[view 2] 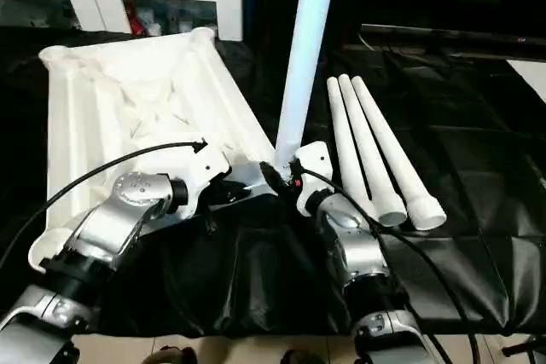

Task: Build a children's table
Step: Rotate leg to tighten

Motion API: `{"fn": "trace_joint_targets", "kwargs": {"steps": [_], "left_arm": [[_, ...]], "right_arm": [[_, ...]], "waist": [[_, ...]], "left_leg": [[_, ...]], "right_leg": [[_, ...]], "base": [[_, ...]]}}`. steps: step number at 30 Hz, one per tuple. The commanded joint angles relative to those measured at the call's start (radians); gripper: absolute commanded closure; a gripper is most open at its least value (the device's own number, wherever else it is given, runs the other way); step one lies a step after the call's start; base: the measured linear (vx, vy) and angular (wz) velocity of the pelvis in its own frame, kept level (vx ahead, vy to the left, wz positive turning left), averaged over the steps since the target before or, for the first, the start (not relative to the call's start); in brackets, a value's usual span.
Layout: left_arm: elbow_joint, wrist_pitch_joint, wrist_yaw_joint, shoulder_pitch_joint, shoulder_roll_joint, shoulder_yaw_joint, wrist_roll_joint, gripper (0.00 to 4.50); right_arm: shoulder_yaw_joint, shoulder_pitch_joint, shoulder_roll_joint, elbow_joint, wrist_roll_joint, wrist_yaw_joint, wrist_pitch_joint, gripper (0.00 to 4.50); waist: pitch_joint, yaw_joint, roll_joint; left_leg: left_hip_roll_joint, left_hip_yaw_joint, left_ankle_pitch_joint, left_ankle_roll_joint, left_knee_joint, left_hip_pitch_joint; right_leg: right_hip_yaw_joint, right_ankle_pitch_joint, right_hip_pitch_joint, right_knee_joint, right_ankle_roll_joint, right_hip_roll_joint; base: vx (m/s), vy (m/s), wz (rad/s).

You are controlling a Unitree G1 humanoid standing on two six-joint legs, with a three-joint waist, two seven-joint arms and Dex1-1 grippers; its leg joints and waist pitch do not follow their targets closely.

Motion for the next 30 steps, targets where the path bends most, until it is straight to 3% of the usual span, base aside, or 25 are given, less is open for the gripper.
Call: {"fn": "trace_joint_targets", "kwargs": {"steps": [1,7,11,13,15,16,18,19,25,30], "left_arm": [[-0.054,-0.042,-0.022,-0.005,-0.05,-0.025,-0.05,4.5],[-0.077,-0.069,-0.144,0.008,0.007,-0.051,-0.081,4.5],[-0.041,-0.103,-0.244,-0.009,0.056,-0.06,-0.09,4.5],[-0.032,-0.108,-0.263,-0.012,0.066,-0.06,-0.09,4.5],[-0.012,-0.12,-0.288,-0.022,0.077,-0.06,-0.088,4.5],[-0.006,-0.124,-0.301,-0.025,0.082,-0.058,-0.088,4.5],[0.005,-0.133,-0.32,-0.031,0.092,-0.058,-0.09,4.5],[0.012,-0.139,-0.335,-0.035,0.099,-0.057,-0.093,4.5],[0.057,-0.173,-0.387,-0.057,0.124,-0.063,-0.085,4.5],[0.111,-0.194,-0.38,-0.083,0.121,-0.053,-0.08,4.5]], "right_arm": [[0.098,0.036,0.042,0.025,-0.015,0.096,0.032,0.81],[0.127,0.066,-0.048,-0.043,0.011,0.257,0.026,0.65],[0.156,0.091,-0.165,-0.112,0.06,0.498,0.046,0.65],[0.161,0.094,-0.188,-0.125,0.066,0.54,0.053,0.65],[0.163,0.094,-0.221,-0.133,0.068,0.593,0.062,0.89],[0.164,0.093,-0.233,-0.137,0.068,0.613,0.066,0.89],[0.168,0.092,-0.253,-0.142,0.068,0.643,0.068,1.01],[0.172,0.092,-0.267,-0.146,0.069,0.661,0.069,1.13],[0.193,0.1,-0.308,-0.174,0.073,0.73,0.089,1.7],[0.198,0.102,-0.301,-0.165,0.066,0.735,0.08,1.75]], "waist": [[-0.057,0.004,0.005],[-0.063,0.007,0.003],[-0.061,0.016,0.001],[-0.057,0.019,0.004],[-0.054,0.022,0.002],[-0.052,0.025,0.007],[-0.052,0.027,0.005],[-0.052,0.029,0.01],[-0.058,0.039,0.01],[-0.059,0.04,0.01]], "left_leg": [[0.049,-0.025,-0.281,0.021,-0.079,0.015],[0.048,-0.02,-0.192,0.074,-0.069,0.014],[0.049,-0.017,-0.177,0.107,-0.064,0.018],[0.051,-0.018,-0.188,0.108,-0.066,0.019],[0.053,-0.018,-0.221,0.093,-0.069,0.021],[0.054,-0.018,-0.245,0.082,-0.073,0.024],[0.055,-0.018,-0.257,0.072,-0.073,0.025],[0.055,-0.02,-0.27,0.063,-0.075,0.025],[0.055,-0.018,-0.23,0.062,-0.071,0.025],[0.054,-0.017,-0.226,0.063,-0.07,0.023]], "right_leg": [[0.026,-0.22,0.033,-0.072,-0.191,-0.043],[0.025,-0.102,0.041,-0.059,-0.231,-0.042],[0.024,-0.064,0.042,-0.055,-0.253,-0.039],[0.024,-0.075,0.04,-0.057,-0.256,-0.039],[0.024,-0.135,0.038,-0.063,-0.253,-0.043],[0.025,-0.17,0.035,-0.067,-0.248,-0.042],[0.026,-0.185,0.035,-0.067,-0.245,-0.043],[0.027,-0.204,0.035,-0.07,-0.24,-0.044],[0.024,-0.135,0.038,-0.06,-0.253,-0.042],[0.023,-0.125,0.04,-0.059,-0.263,-0.044]], "base": [[0.0,0.0,0.0],[0.0,0.0,0.0],[0.0,0.0,0.0],[0.0,0.0,0.0],[0.0,0.0,0.0],[0.0,0.0,0.0],[0.0,0.0,0.0],[0.0,0.0,0.0],[0.0,0.0,0.0],[0.0,0.0,0.0]]}}
